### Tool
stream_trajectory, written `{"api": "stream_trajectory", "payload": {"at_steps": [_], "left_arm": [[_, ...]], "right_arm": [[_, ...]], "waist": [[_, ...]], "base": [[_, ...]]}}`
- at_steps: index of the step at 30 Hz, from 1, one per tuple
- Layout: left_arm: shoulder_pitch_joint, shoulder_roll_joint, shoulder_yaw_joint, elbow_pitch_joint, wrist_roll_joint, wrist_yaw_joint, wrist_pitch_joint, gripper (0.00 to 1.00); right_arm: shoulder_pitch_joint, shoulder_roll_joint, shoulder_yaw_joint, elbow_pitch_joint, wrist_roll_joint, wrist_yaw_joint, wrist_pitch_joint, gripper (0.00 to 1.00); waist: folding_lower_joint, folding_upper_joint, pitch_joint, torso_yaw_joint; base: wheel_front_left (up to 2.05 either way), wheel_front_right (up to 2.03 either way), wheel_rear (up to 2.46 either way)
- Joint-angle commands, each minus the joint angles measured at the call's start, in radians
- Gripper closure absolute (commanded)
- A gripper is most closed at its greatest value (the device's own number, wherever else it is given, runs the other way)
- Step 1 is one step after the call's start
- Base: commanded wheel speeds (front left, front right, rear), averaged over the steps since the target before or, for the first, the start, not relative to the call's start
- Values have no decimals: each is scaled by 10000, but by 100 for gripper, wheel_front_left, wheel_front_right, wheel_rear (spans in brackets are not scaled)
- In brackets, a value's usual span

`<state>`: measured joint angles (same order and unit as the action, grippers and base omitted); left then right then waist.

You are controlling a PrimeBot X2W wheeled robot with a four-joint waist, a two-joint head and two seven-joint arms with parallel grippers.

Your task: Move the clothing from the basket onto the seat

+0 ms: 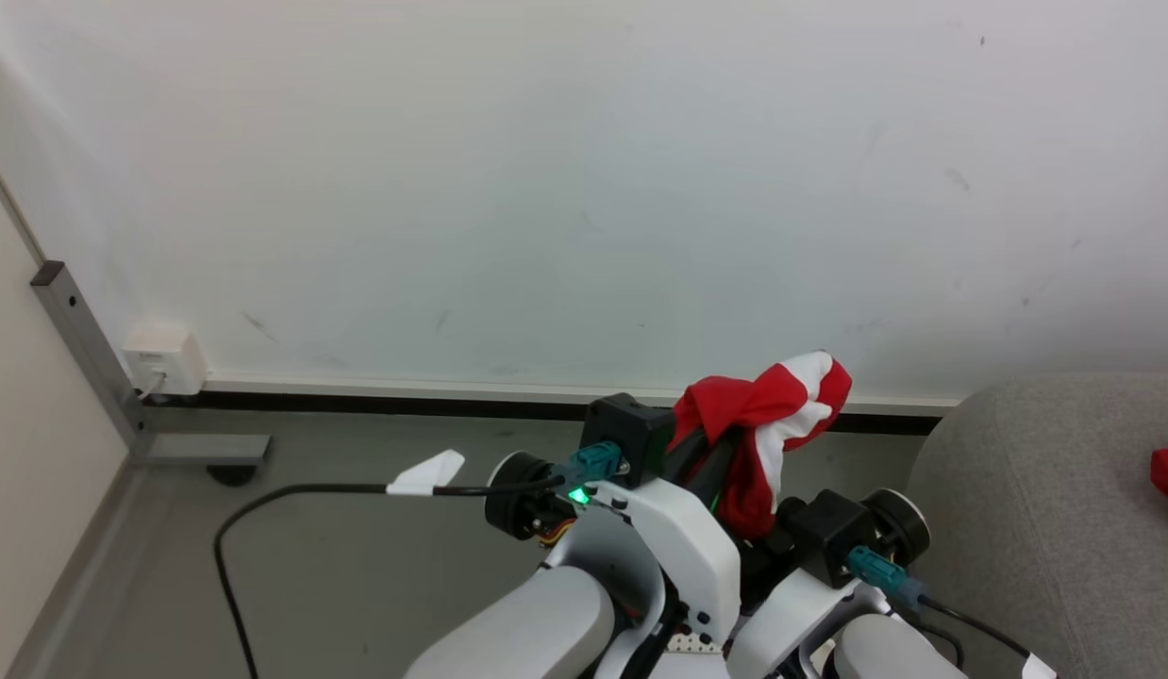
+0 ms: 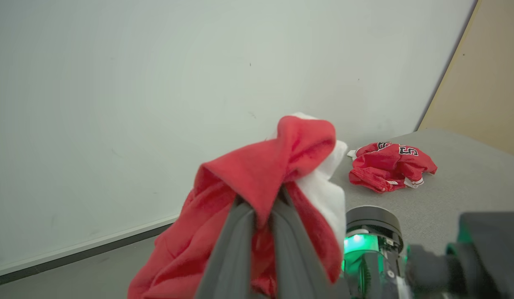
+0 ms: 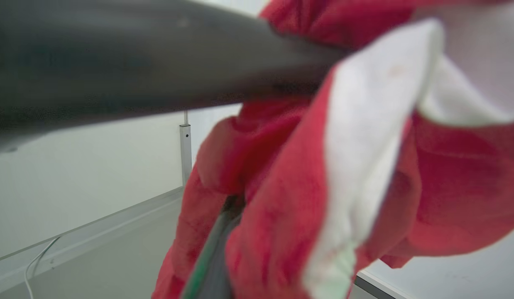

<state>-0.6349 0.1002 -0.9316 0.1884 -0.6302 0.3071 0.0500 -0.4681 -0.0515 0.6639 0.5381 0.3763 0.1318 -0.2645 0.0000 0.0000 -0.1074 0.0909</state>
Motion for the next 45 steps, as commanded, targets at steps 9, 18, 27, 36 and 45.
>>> {"api": "stream_trajectory", "payload": {"at_steps": [9,18,27,36,45], "left_arm": [[105,128,60,181,-46,-51,-256,15],[315,374,22,493,-72,-47,-383,0],[604,648,-63,810,1,-129,-704,0],[676,539,-145,1053,-45,-191,-956,0],[655,414,-185,1176,-137,-256,-1116,0]], "right_arm": [[327,-341,-398,-389,30,-22,1,100],[712,-826,-1154,-784,-15,-22,0,100],[951,-1409,-1921,-1182,-111,-22,1,100],[1022,-1710,-2120,-1412,-100,-22,0,100],[833,-1923,-2019,-1493,-19,-22,0,100]], "waist": [[0,0,92,-194],[0,0,172,-378],[0,0,277,-607],[0,0,332,-805],[0,0,483,-1546]], "base": [[0,0,0],[0,0,0],[0,0,0],[0,0,0],[0,0,0]]}}
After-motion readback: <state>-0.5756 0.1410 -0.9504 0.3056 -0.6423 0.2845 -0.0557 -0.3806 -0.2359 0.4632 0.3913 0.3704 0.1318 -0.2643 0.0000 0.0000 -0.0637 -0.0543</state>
